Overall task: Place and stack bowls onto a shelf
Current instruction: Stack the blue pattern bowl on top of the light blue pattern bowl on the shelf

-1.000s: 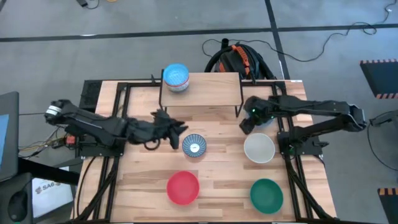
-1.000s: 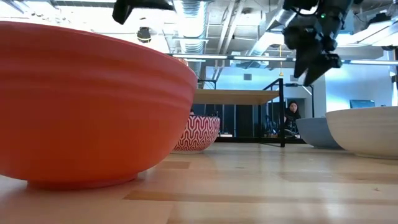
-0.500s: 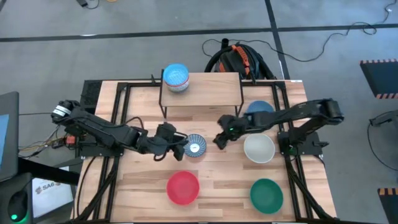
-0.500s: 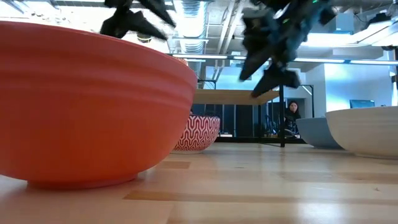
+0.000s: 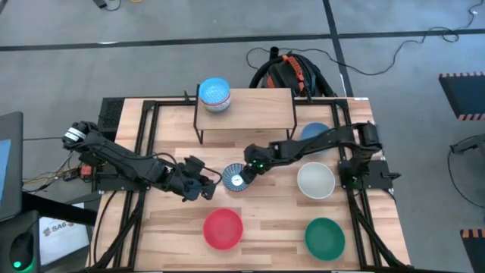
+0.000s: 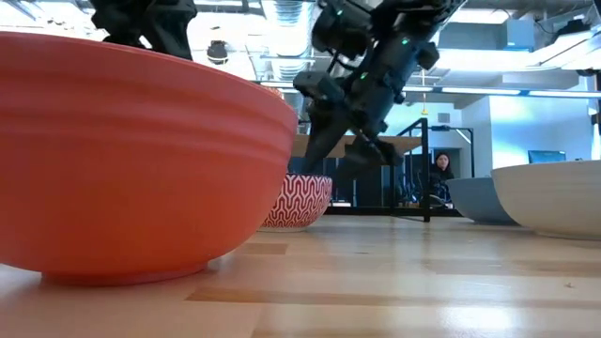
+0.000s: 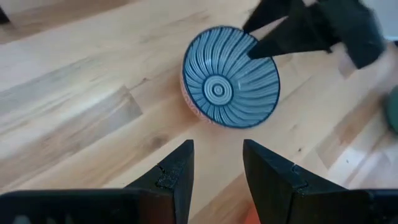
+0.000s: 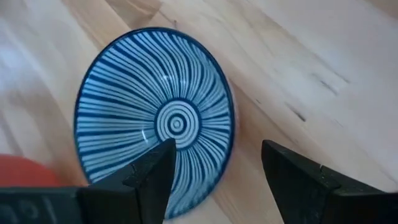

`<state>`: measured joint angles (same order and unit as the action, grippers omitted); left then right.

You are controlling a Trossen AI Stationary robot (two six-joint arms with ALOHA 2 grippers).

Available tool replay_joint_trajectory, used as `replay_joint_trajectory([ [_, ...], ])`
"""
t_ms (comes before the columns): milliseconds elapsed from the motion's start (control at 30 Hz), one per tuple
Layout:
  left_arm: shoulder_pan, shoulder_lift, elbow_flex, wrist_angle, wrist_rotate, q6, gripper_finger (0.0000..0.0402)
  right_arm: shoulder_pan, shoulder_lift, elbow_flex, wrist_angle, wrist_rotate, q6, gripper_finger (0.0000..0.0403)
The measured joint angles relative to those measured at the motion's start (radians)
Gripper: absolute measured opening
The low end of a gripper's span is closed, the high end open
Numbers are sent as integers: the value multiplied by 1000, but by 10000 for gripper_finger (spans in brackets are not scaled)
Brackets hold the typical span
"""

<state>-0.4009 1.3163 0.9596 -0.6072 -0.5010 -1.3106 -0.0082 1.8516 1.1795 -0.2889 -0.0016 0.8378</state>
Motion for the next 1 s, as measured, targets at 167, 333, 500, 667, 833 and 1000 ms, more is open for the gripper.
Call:
replay_joint_trajectory([
  [167, -11, 0, 0, -6, 7, 0, 122, 0, 71, 33, -24, 0, 23, 228],
  [333, -11, 0, 0, -16, 18, 1, 122, 2, 96, 47, -40, 0, 30, 154],
  [500, -11, 0, 0, -32, 19, 5, 122, 3, 84, 46, -52, 8, 49, 60],
  [667, -11, 0, 0, -33, 20, 16, 122, 32, 35, 45, -51, 55, 54, 42],
  [833, -46, 0, 0, -27, 11, 6, 122, 62, -46, 45, -69, 97, 79, 42],
  [1000, -73, 0, 0, 64, -78, 2, 122, 92, -114, 46, -113, 184, 90, 42],
])
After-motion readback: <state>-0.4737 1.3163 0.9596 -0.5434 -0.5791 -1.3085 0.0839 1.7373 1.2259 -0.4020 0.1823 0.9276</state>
